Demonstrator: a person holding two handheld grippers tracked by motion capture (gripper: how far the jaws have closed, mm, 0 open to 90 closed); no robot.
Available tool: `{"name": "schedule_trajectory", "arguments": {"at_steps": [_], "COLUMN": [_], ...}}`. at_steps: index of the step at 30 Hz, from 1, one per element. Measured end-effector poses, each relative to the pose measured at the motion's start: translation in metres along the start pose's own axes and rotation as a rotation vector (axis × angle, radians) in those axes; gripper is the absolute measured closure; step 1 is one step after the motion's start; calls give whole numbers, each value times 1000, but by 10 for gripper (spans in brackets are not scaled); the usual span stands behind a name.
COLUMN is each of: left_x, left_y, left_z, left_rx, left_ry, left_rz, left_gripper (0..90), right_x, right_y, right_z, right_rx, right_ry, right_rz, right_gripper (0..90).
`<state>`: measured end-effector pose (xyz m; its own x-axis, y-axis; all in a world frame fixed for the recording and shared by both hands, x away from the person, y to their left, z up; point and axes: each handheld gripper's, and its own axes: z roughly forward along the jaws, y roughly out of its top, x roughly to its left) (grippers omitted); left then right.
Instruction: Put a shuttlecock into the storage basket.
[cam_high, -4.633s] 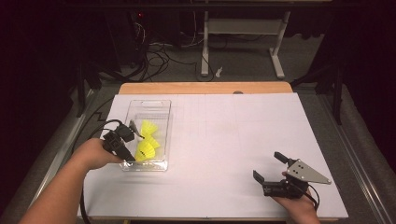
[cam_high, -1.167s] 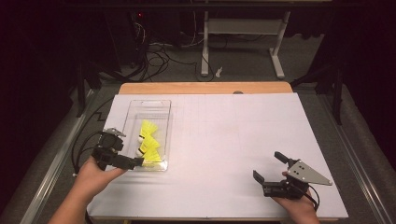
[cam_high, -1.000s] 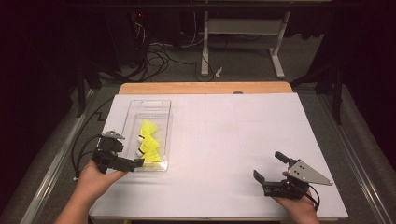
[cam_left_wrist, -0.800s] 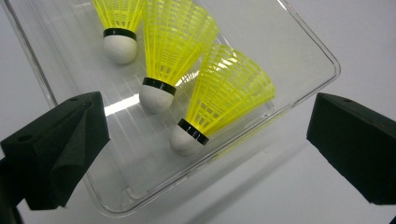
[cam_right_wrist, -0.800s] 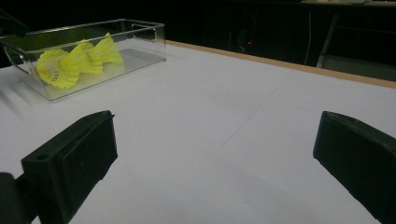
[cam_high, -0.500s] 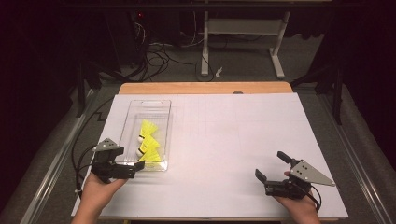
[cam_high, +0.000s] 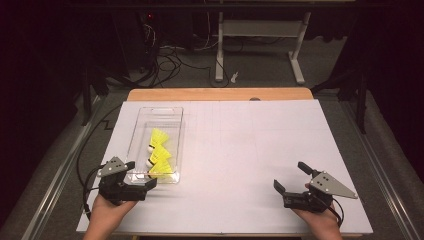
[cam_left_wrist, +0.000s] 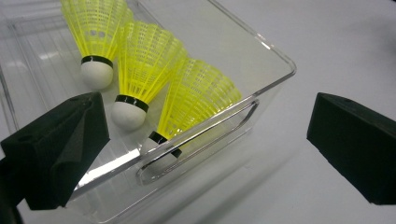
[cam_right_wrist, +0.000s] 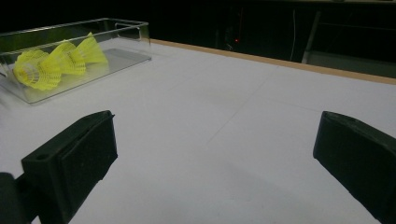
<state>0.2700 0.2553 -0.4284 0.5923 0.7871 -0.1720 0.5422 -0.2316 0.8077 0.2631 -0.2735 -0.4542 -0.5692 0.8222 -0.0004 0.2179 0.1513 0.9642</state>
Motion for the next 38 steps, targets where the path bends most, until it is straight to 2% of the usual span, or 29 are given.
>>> {"name": "schedule_trajectory", "arguments": {"at_steps": [6,10,15,18,20,22,24,30,38], "left_x": [1,-2,-11,-15,-14,-11,-9,0,-1], "left_y": [-6,-11,-21,-26,-25,-25,-25,-26,-27], "left_z": [-10,-14,-17,-18,-19,-17,-16,-18,-20], "left_rx": [-103,-147,-144,-163,-174,-185,-178,-200,-198], "left_ry": [-39,-79,-80,-86,-73,-82,-78,-74,-56], "left_rz": [-15,1,27,43,58,34,28,-9,17], "left_gripper": [2,2,2,2,2,2,2,2,2], "right_x": [1,0,-1,-1,-1,-1,-1,0,1], "right_y": [0,1,2,3,3,2,2,3,3], "right_z": [-1,-4,-6,-8,-7,-6,-4,-4,-4], "right_rx": [-5,-11,-23,-34,-35,-28,-26,-28,-32], "right_ry": [-6,-3,-5,-3,3,8,8,7,1], "right_rz": [2,7,5,7,3,-4,-3,-4,-4], "right_gripper": [4,4,4,4,4,4,4,4,4]}}
